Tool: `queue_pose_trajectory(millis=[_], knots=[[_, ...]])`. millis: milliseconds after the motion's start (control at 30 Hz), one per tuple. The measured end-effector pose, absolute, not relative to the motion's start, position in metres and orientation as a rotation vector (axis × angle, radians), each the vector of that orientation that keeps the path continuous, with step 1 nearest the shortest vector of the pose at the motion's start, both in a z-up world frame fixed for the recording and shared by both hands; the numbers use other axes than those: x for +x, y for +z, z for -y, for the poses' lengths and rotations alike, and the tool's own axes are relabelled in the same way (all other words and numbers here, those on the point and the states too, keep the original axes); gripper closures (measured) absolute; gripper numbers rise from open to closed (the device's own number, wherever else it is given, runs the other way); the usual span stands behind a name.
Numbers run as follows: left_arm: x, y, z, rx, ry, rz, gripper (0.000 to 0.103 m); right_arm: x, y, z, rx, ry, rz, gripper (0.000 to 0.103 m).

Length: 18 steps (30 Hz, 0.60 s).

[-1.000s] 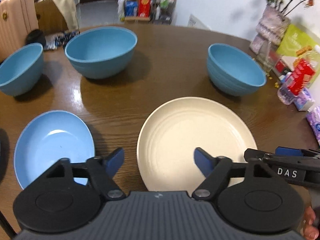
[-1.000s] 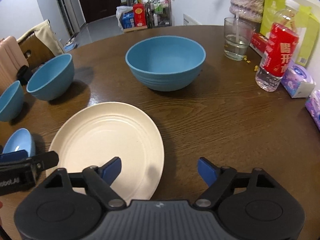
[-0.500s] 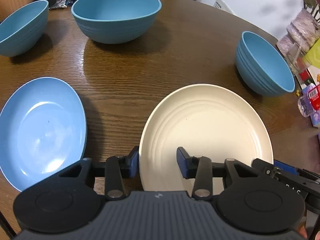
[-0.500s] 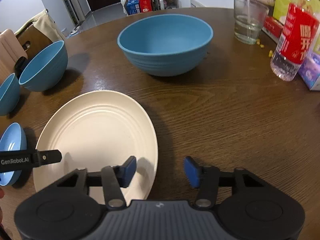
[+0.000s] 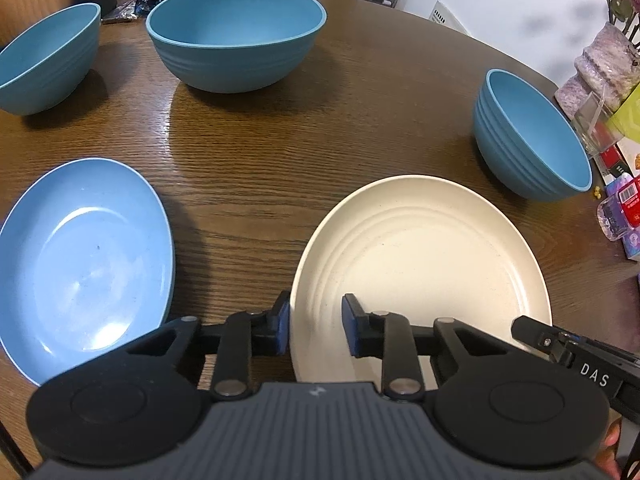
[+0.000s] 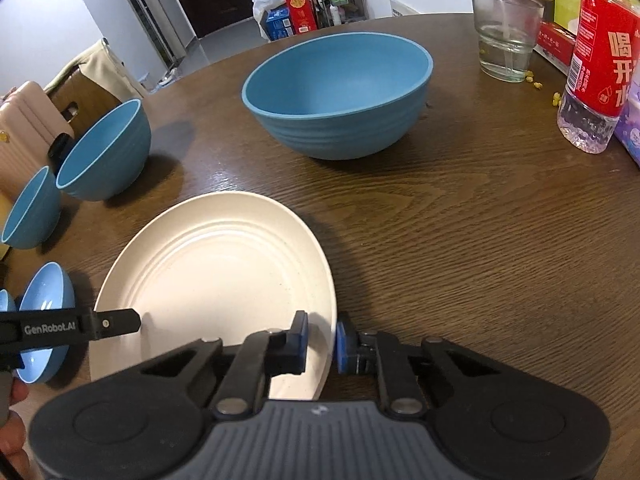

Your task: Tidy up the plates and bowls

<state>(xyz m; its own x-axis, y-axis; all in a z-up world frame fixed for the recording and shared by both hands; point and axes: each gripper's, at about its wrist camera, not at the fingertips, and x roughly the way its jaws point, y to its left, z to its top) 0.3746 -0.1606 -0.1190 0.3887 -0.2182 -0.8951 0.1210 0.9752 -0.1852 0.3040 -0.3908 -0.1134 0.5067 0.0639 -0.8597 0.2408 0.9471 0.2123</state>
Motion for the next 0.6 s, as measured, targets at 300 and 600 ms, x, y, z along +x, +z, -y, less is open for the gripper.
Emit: queue_pose_trajectory(millis=[300,600], knots=[[0.365,-0.120,0.158,-0.100,-0.242,-1.155,0.077,0.294,-0.113,0.392,0.325,-0.119,-1.027,0.091],[0.351,-0.111,0.151,-0.094,-0.257,-1.128,0.077,0.278,-0.106,0.386,0.324,-0.117,-1.000,0.091]])
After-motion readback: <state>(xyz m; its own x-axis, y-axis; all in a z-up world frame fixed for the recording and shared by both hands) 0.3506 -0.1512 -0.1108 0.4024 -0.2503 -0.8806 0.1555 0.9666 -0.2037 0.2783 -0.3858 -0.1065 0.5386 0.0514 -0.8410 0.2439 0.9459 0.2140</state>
